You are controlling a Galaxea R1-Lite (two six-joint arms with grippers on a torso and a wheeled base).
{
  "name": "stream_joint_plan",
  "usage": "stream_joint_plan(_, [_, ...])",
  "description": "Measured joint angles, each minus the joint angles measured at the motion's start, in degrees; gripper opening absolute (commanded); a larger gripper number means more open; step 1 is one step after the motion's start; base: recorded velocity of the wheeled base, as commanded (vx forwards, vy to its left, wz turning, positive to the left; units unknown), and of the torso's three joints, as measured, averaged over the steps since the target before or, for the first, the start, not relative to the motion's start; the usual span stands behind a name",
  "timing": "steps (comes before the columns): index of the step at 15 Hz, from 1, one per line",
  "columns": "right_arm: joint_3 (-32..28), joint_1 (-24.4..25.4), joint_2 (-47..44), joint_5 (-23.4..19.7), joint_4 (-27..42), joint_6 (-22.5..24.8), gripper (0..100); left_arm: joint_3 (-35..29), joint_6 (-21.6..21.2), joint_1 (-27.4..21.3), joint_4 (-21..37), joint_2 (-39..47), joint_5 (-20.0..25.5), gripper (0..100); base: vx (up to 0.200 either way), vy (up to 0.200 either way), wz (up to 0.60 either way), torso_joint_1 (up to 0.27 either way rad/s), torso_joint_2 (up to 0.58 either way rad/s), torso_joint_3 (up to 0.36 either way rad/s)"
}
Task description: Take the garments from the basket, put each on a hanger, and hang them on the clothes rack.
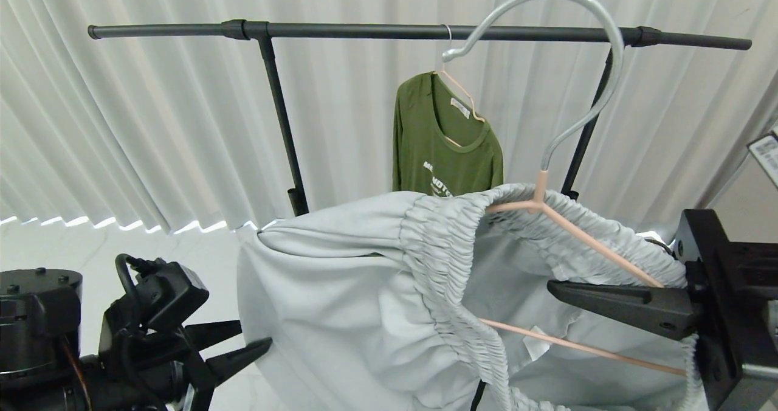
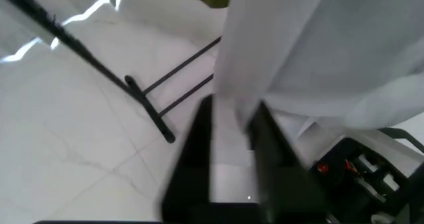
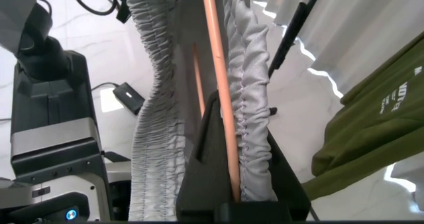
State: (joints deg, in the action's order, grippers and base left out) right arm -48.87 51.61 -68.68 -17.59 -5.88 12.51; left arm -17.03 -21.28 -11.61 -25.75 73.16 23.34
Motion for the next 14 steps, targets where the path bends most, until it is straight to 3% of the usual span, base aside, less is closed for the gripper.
stream_joint_plan(7, [0.06, -4.29, -0.33, -0.06, 0.02, -0.33, 0, -0.02, -0.06, 10.87, 0.0, 1.78, -0.24, 0, 0.0, 0.0, 0.0, 0.0, 0.0, 0.0])
stream_joint_plan(10, [0.11, -5.51, -0.66, -0.06, -0.3, -0.33, 0, 0.02, -0.09, 13.2, -1.38, 2.36, -2.63, 0, 0.0, 0.0, 0.0, 0.0, 0.0, 0.0])
stream_joint_plan(11, [0.11, -5.62, -0.83, -0.06, -0.96, -0.44, 0, 0.17, -0.11, 13.36, -2.36, 2.52, -2.85, 100, 0.0, 0.0, 0.0, 0.0, 0.0, 0.0])
stream_joint_plan(14, [0.11, -5.81, -2.23, 0.13, -4.27, -1.24, 0, 0.22, -0.06, 12.98, -3.02, 2.65, -3.04, 100, 0.0, 0.0, 0.0, 0.0, 0.0, 0.0])
